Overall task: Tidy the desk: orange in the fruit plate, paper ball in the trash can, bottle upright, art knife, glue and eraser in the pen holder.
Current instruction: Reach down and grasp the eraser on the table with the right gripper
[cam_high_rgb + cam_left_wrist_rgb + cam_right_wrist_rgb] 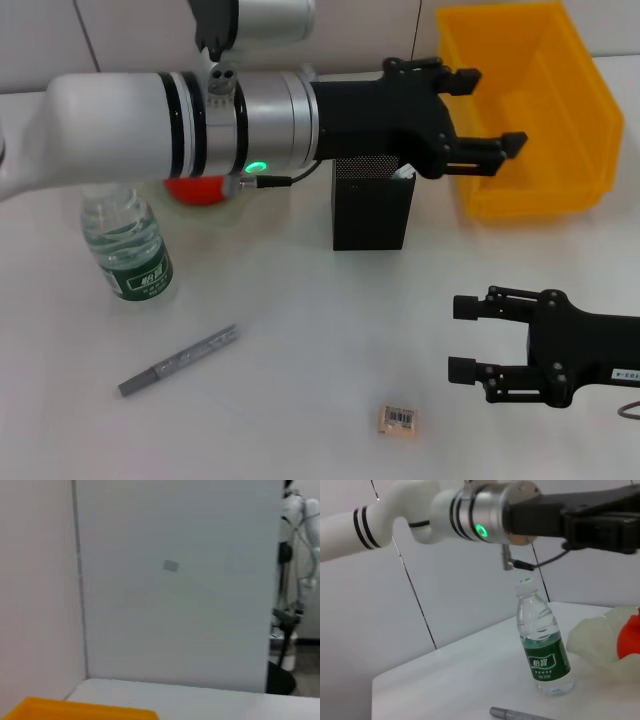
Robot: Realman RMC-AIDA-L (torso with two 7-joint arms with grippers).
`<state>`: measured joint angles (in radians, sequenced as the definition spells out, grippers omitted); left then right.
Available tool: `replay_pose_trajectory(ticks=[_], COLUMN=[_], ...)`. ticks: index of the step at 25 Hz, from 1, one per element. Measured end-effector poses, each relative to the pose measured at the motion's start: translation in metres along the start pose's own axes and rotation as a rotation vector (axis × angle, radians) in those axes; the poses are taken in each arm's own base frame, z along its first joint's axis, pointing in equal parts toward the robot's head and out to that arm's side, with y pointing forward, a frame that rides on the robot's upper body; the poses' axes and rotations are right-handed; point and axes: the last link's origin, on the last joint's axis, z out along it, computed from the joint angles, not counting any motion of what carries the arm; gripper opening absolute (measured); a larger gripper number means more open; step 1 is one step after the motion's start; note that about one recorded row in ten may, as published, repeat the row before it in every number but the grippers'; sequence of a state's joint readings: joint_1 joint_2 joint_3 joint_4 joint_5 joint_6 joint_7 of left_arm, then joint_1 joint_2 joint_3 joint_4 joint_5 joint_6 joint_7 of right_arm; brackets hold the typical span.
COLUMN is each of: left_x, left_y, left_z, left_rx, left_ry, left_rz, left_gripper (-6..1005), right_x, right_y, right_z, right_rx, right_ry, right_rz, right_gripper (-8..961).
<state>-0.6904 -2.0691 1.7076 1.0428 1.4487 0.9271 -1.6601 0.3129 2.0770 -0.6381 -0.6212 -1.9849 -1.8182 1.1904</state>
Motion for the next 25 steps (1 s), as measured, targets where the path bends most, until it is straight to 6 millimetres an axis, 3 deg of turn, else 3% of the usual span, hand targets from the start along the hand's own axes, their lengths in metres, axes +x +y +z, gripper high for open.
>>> replay_pose_trajectory(ticks=[7, 8, 21, 25], left_x=[0.017, 0.021, 0.023, 0.03], left_y=[0.001, -0.002, -0.013, -0.011], left_z=[-0.017, -0.029, -0.059, -0.088], left_rx=[-0.022, 0.004, 0.016, -0.001], left_ry=[0.007, 0.022, -0.002, -0.021], left_rz=[0.053, 0.067, 0.09, 0.114], left_gripper=[805, 805, 804, 804], right_x=[0.0, 0.0, 0.001, 0.001], right_y=[0.001, 0.001, 0.002, 0.002], right_z=[0.0, 0.0, -0.001, -0.001], right_rx=[-0.003, -0.003, -0.007, -0.008], right_ry=[-0.002, -0.002, -0.001, -0.001], right_rz=[0.001, 0.001, 0.004, 0.004], right_gripper=[762, 762, 762, 762])
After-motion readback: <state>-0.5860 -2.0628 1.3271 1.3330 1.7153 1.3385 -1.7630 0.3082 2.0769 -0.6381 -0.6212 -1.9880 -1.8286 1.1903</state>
